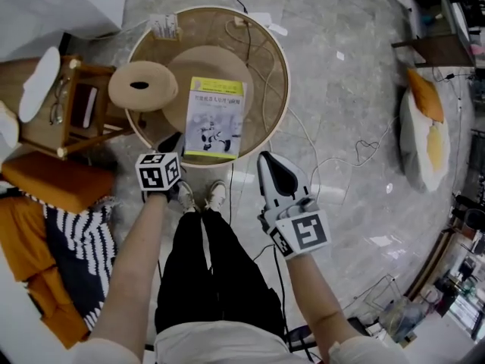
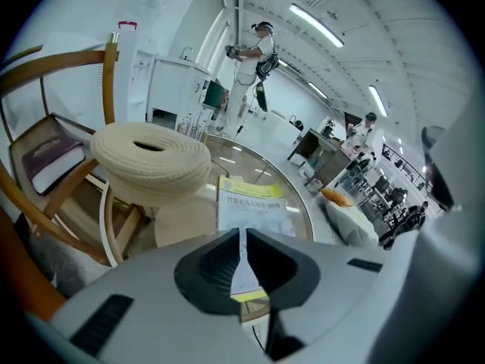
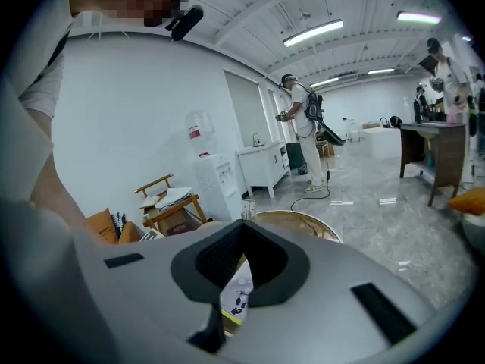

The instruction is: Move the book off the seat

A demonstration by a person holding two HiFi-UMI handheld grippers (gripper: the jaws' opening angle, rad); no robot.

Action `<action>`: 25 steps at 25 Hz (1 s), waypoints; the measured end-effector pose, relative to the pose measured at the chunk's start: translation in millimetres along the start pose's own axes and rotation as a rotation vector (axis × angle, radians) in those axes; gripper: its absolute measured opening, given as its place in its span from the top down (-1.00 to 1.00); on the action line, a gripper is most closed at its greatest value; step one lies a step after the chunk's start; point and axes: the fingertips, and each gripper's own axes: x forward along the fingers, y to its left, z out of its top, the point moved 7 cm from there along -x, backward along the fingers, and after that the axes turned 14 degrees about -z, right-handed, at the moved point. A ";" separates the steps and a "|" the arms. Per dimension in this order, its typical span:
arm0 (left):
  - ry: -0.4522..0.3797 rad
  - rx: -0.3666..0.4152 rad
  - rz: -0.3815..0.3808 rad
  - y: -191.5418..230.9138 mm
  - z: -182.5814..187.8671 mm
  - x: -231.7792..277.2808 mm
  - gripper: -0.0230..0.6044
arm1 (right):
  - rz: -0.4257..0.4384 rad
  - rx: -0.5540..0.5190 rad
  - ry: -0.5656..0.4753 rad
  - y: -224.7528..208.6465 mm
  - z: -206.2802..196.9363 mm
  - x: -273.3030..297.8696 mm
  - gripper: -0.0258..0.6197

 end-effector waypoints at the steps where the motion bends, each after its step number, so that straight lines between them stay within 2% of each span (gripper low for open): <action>1: 0.006 0.011 -0.003 -4.1 2.6 -5.2 0.80 | -0.001 0.001 -0.006 1.5 4.7 -3.0 0.85; 6: 0.019 0.026 -0.039 -32.3 15.2 -41.1 0.87 | -0.003 -0.001 -0.028 11.9 26.5 -24.5 0.85; 11: -0.003 0.097 -0.039 -62.2 44.6 -84.6 0.87 | 0.000 -0.002 -0.052 24.0 45.6 -41.9 0.85; 25: -0.157 0.271 -0.076 -153.2 79.6 -191.4 0.87 | 0.003 -0.023 -0.104 62.9 84.6 -118.1 0.85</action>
